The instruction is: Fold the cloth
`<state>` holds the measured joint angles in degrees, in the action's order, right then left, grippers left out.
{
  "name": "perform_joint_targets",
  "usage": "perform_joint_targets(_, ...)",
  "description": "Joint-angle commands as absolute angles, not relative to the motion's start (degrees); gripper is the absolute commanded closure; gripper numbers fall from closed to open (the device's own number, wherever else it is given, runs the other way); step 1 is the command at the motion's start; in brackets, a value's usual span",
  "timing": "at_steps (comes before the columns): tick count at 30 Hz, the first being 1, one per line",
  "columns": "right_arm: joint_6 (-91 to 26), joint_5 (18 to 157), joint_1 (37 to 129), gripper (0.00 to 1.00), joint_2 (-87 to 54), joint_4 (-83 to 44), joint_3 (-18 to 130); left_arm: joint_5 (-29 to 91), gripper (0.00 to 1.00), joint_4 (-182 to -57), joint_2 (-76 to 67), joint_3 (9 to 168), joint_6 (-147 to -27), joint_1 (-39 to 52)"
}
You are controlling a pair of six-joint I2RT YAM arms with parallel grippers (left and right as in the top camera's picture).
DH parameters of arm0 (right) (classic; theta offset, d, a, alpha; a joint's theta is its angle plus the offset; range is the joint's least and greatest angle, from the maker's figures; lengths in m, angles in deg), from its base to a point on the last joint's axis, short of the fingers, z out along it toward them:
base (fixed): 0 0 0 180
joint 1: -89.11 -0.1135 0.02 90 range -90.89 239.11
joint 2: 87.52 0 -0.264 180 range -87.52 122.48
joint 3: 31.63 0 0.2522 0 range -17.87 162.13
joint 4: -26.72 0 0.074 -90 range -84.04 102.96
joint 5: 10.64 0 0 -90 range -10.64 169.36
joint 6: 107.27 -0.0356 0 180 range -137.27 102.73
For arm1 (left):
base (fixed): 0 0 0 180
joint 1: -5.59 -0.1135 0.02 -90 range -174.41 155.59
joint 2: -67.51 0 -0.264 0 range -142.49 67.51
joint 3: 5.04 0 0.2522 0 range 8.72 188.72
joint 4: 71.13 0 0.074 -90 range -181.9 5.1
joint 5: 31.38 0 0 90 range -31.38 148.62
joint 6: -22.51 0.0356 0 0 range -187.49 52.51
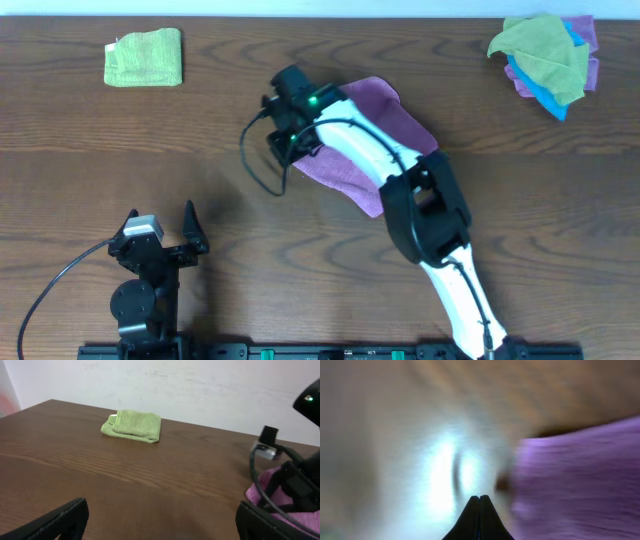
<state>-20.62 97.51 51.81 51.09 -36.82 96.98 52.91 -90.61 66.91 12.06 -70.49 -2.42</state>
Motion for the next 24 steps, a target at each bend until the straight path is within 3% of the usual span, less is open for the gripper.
perform_joint_targets(1,-19.2,99.2,49.5,0.98,51.1,-38.5,98.3,53.3,0.04,-91.5,67.2,10.3,-70.7,-2.1)
perform_joint_targets(15,-18.9,72.2,48.5,0.98,47.1,-41.2,101.6,53.3,0.04,-91.5,67.2,10.3,-70.7,-2.1)
perform_joint_targets(24,-18.9,73.5,53.0,0.98,47.4,-37.9,101.6,53.3,0.04,-91.5,67.2,10.3,-70.7,-2.1)
